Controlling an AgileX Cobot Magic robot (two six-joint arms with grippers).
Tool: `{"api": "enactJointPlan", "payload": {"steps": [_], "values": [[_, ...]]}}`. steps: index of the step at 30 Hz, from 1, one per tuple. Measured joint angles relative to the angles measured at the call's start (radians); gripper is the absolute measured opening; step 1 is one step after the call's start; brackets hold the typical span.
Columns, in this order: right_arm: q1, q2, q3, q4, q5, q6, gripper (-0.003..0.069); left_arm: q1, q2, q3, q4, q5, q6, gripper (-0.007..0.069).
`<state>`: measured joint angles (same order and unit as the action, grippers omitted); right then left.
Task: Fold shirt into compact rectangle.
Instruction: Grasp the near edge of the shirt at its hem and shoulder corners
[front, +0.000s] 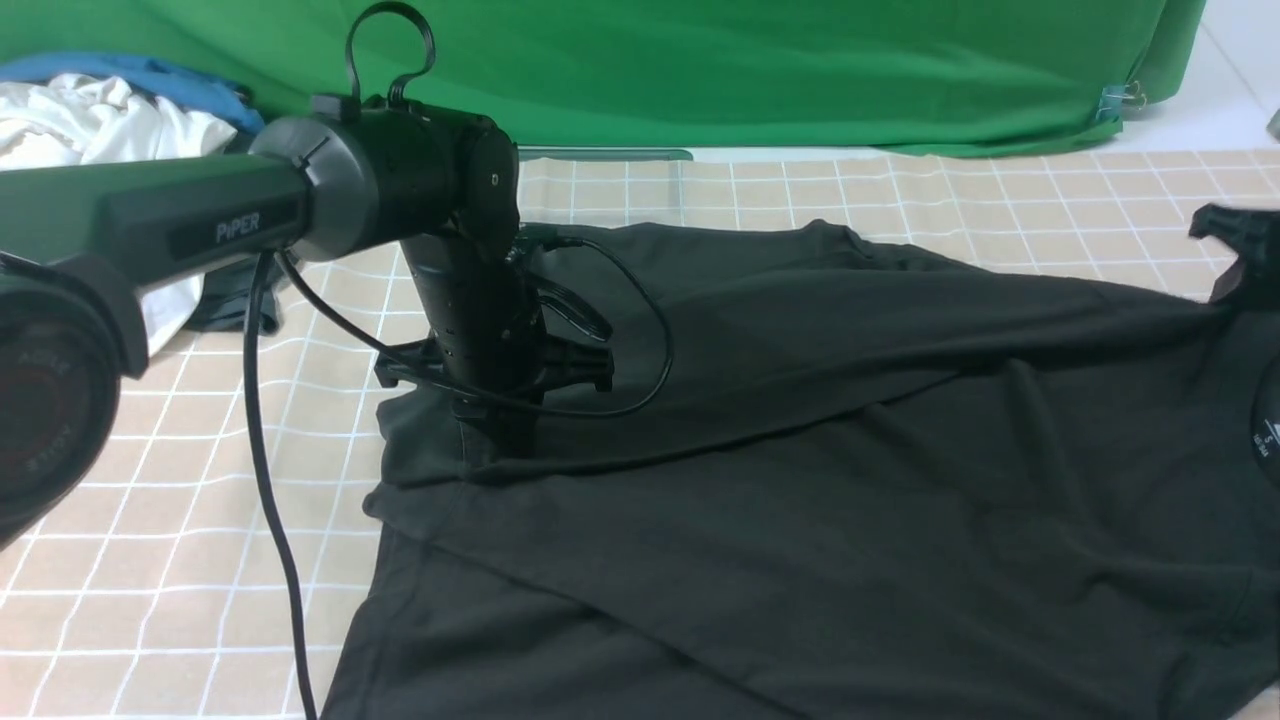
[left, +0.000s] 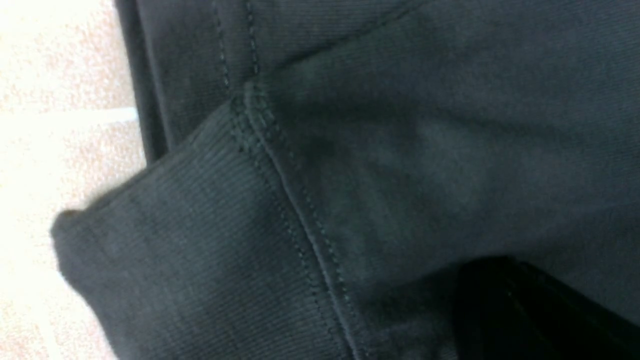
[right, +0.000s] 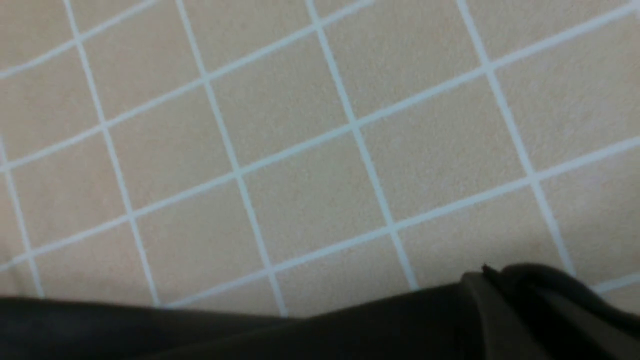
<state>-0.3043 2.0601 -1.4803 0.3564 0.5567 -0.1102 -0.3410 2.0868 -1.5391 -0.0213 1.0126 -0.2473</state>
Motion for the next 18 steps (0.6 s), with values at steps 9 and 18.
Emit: {"api": "enactJointPlan", "payload": {"steps": [9,18], "values": [[-0.03,-0.006,-0.099,-0.016,0.196,-0.019,0.0059,0.0,0.0,0.0,0.001,0.002,0.007,0.0013],[-0.031,-0.003,-0.11,-0.091,0.213,-0.008,0.023,0.0,-0.002,0.0,0.009,0.007,0.022,0.0013]]}}
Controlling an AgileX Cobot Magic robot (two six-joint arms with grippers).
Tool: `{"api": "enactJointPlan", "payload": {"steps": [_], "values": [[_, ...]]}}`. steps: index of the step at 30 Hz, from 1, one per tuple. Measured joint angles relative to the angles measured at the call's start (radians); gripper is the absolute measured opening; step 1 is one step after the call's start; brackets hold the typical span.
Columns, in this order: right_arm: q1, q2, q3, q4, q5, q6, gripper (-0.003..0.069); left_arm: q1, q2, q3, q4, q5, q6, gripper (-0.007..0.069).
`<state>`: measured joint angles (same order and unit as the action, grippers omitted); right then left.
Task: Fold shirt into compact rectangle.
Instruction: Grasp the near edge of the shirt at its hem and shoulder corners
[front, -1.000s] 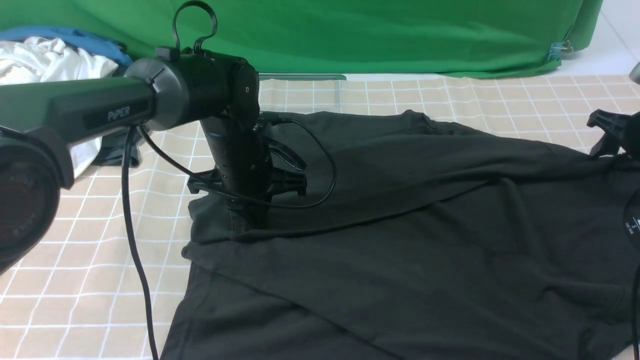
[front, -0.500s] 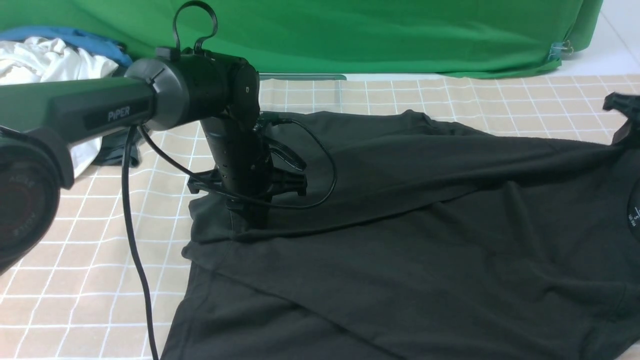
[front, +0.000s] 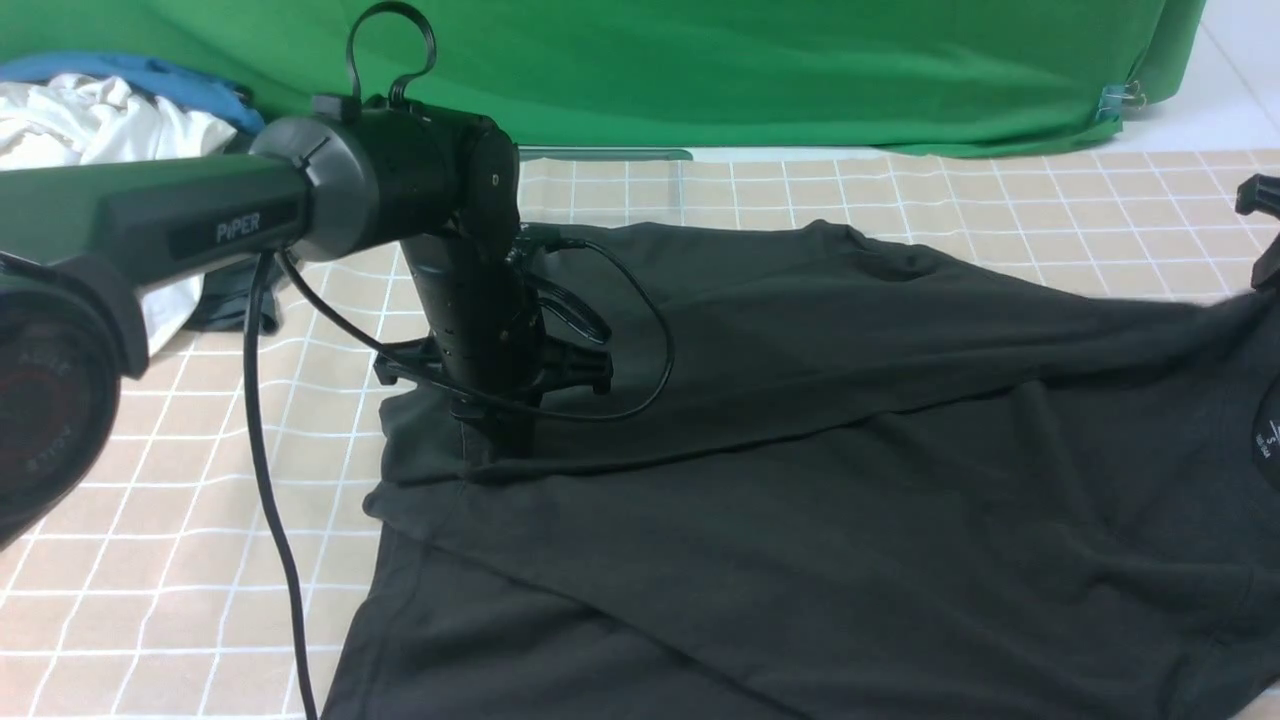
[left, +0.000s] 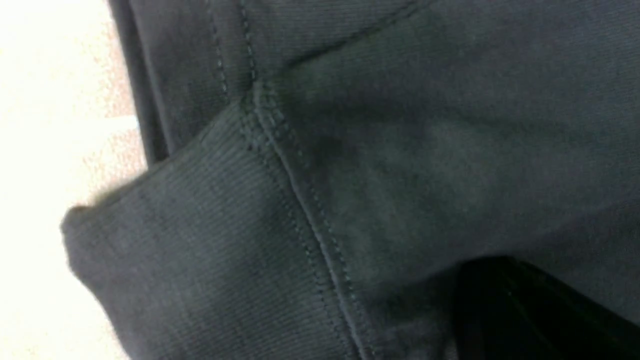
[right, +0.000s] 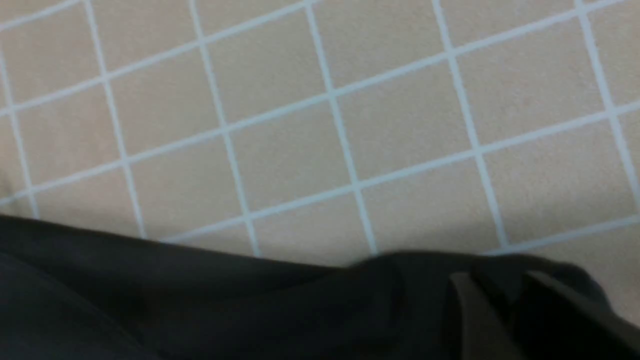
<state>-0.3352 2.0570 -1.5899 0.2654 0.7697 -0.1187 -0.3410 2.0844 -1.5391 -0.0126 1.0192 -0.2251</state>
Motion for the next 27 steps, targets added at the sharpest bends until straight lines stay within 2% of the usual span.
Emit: {"api": "enactJointPlan", "payload": {"steps": [1,2,4,6,8,10,11,12,13,14,19,20,24,27], "values": [[0.0,0.0,0.0,-0.007,0.005,0.003,0.0272,0.0,-0.004,0.0,0.002,0.0,0.001,0.0013],[0.0,0.0,0.0,-0.009,0.007,0.004,0.0282,0.0,-0.005,0.0,0.002,0.002,0.001,0.0013],[0.0,0.0,-0.017,-0.028,0.057,0.005,0.0386,0.0,-0.035,0.0,0.007,0.005,0.001,0.0013],[0.0,-0.008,-0.053,-0.045,0.128,0.002,0.0401,0.0,-0.093,0.0,0.013,0.006,0.0,0.0013],[0.0,-0.028,-0.077,-0.057,0.197,0.002,0.0364,0.0,-0.156,0.0,0.013,0.014,-0.006,0.0013],[0.0,-0.07,-0.09,-0.062,0.251,-0.004,0.029,0.0,-0.229,0.012,0.013,0.025,-0.025,0.0013],[0.001,-0.105,-0.092,-0.064,0.291,-0.015,0.0201,0.0,-0.283,0.035,0.005,0.025,-0.035,0.0013],[0.001,-0.118,-0.093,-0.064,0.296,-0.017,0.0187,0.0,-0.293,0.04,0.005,0.025,-0.038,0.0013],[0.005,-0.164,-0.093,-0.064,0.333,-0.021,0.0103,0.0,-0.359,0.084,0.001,0.026,-0.055,0.0013],[0.011,-0.206,-0.093,-0.068,0.362,-0.025,0.0063,0.0,-0.417,0.135,-0.002,0.028,-0.081,0.0013],[0.074,-0.407,-0.005,-0.07,0.42,-0.043,0.004,0.0,-0.632,0.439,-0.029,0.099,-0.186,0.0013],[0.074,-0.417,-0.005,-0.07,0.42,-0.043,0.004,0.0,-0.639,0.453,-0.031,0.099,-0.188,0.0013],[0.166,-0.607,0.172,-0.067,0.385,-0.044,0.004,0.0,-0.761,0.723,-0.073,0.06,-0.211,0.0022],[0.225,-0.716,0.3,-0.066,0.326,-0.045,0.0042,-0.001,-0.779,0.844,-0.055,0.0,-0.215,0.0088]]}}
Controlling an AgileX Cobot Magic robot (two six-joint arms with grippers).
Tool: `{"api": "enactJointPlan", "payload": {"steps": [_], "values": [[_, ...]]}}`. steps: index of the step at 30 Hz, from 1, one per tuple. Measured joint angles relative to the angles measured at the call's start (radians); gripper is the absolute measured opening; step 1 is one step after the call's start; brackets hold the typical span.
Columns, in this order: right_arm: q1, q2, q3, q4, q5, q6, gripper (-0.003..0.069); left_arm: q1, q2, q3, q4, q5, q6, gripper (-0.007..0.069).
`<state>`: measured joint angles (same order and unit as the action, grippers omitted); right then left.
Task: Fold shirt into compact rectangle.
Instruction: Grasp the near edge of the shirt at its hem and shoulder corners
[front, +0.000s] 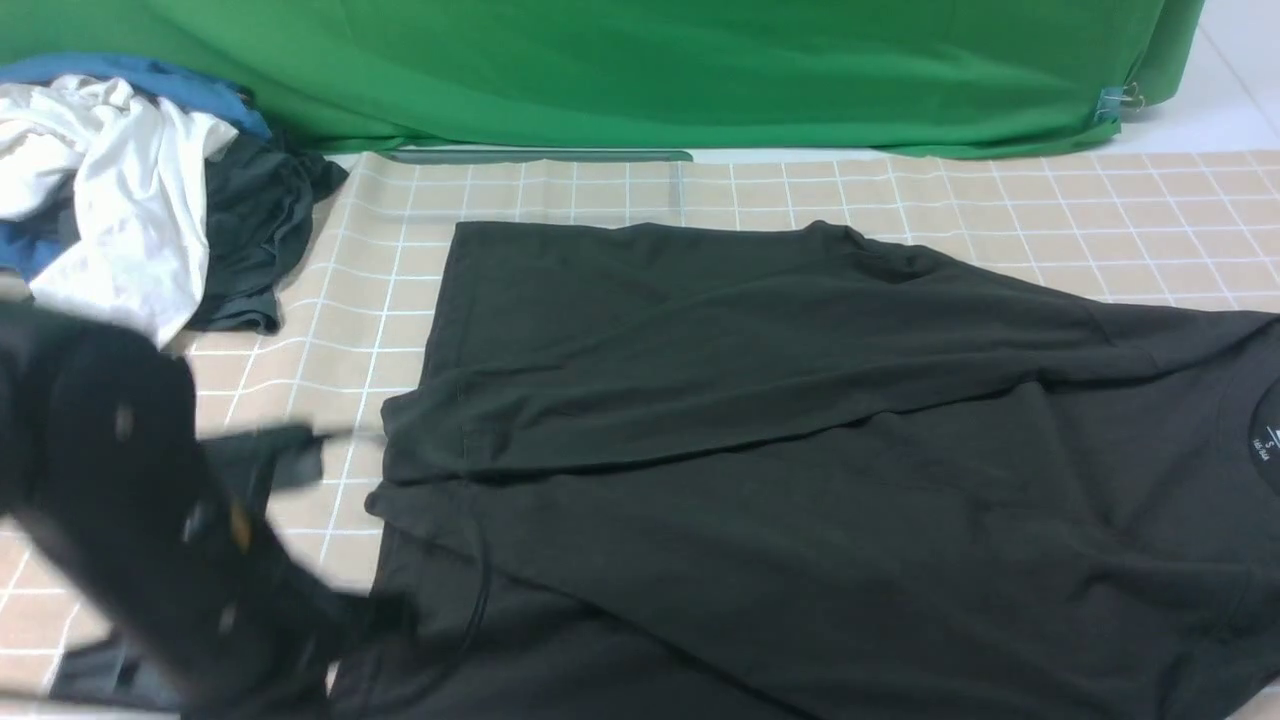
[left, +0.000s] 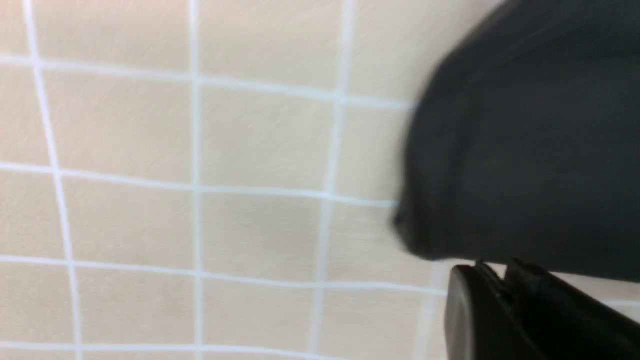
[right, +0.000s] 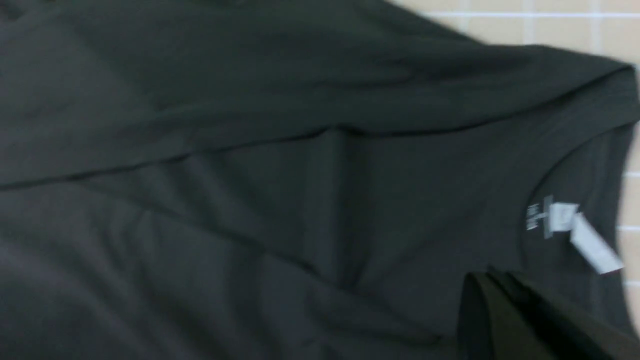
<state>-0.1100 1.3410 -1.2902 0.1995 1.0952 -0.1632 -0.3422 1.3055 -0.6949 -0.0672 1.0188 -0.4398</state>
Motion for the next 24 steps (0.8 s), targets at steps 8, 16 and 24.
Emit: {"api": "enactJointPlan", "payload": {"steps": [8,16,24], "values": [[0.065,-0.127,0.184,0.005,-0.073,0.0,0.0051,0.0,0.051,0.105,0.028,-0.154,0.003,0.0403],[0.067,-0.133,0.201,0.009,-0.05,0.0,0.007,0.0,0.188,0.09,0.024,-0.213,0.031,0.0434],[0.067,-0.134,0.201,-0.005,-0.004,-0.002,0.0087,0.0,0.165,0.077,0.0,-0.186,0.08,0.0041]]}}
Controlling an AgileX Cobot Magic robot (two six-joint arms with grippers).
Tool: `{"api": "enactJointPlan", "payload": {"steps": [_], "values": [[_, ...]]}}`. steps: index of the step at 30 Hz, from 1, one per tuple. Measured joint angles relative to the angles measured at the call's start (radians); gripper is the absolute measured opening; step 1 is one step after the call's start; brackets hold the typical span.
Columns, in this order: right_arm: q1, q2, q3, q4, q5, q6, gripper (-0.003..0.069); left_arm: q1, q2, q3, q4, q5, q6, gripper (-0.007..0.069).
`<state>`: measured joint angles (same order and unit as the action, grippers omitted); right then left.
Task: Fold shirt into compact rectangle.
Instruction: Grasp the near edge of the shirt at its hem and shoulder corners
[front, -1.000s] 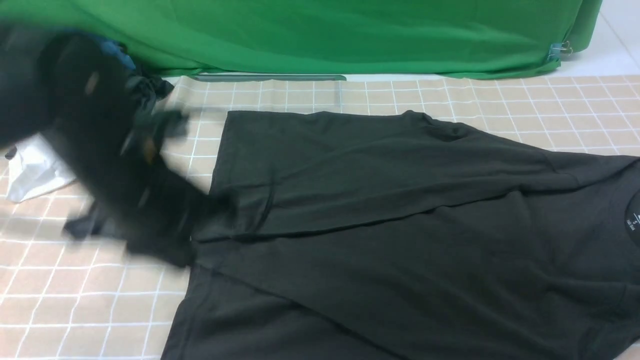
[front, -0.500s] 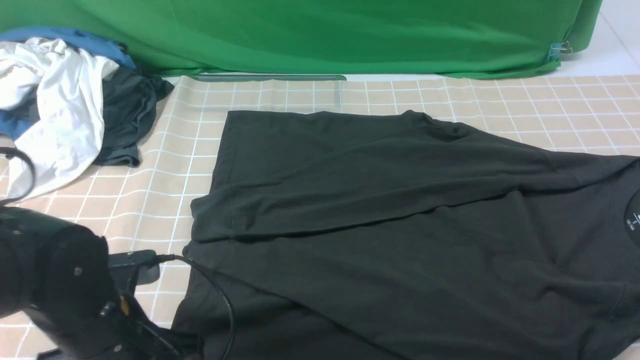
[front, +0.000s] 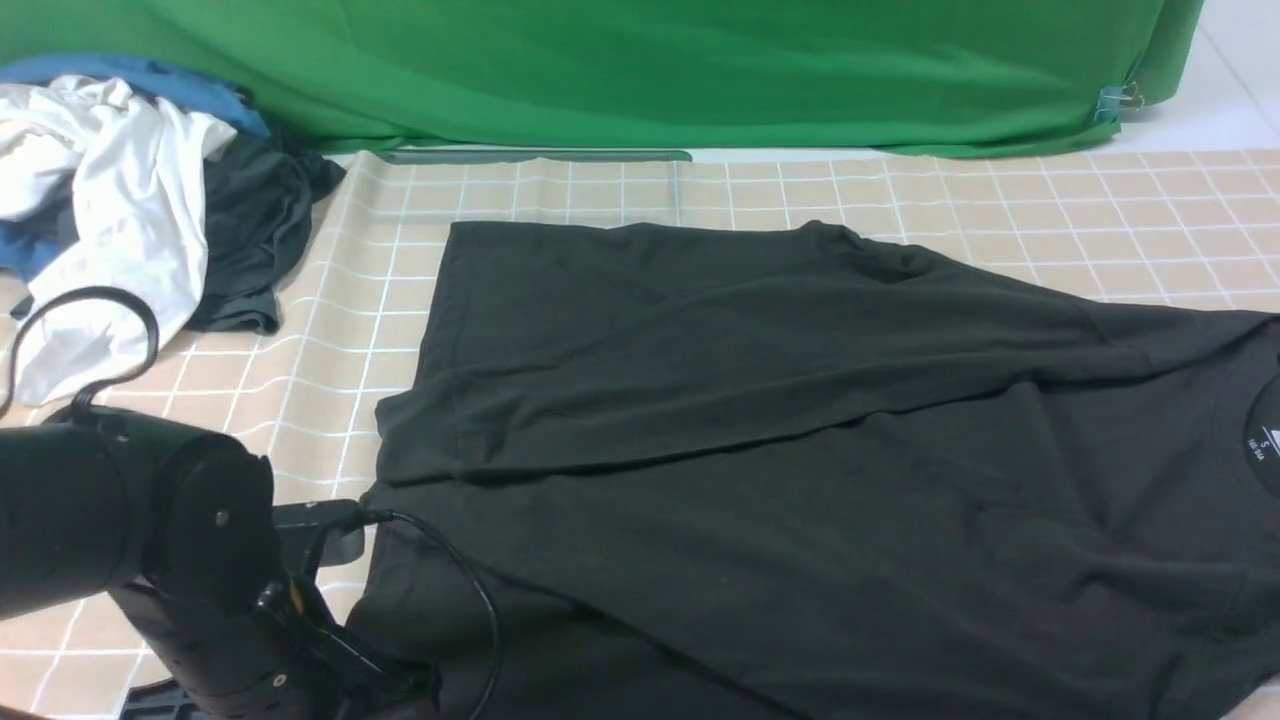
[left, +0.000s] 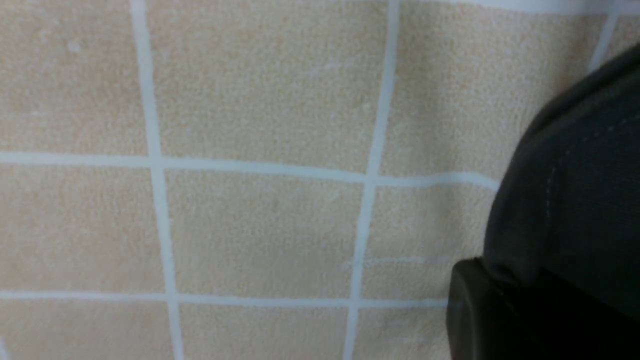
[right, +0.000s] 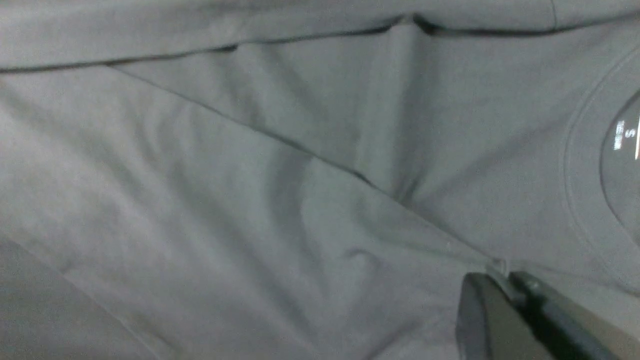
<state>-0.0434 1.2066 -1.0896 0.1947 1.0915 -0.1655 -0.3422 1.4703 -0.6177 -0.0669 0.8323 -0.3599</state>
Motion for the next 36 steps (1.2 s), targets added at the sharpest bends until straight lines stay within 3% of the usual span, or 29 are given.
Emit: {"api": "enactJointPlan", "payload": {"steps": [9,16,20,28,36], "values": [[0.0,-0.018,0.072,-0.094,0.109,0.081,0.0136,0.0,-0.284,-0.003,0.095,0.272,-0.085,0.003],[0.0,-0.045,0.351,-0.075,-0.007,0.154,0.0401,0.0,-0.417,-0.003,0.109,0.345,-0.093,0.003],[0.0,-0.037,0.483,0.004,-0.147,0.165,0.0489,0.0,-0.42,0.007,0.131,0.348,-0.101,0.003],[0.0,0.085,0.589,0.109,-0.337,0.132,0.0521,0.0,-0.42,0.046,0.126,0.291,-0.103,0.003],[0.0,0.172,0.589,0.122,-0.427,0.113,0.0521,0.0,-0.42,0.066,0.123,0.271,-0.103,0.003]]}}
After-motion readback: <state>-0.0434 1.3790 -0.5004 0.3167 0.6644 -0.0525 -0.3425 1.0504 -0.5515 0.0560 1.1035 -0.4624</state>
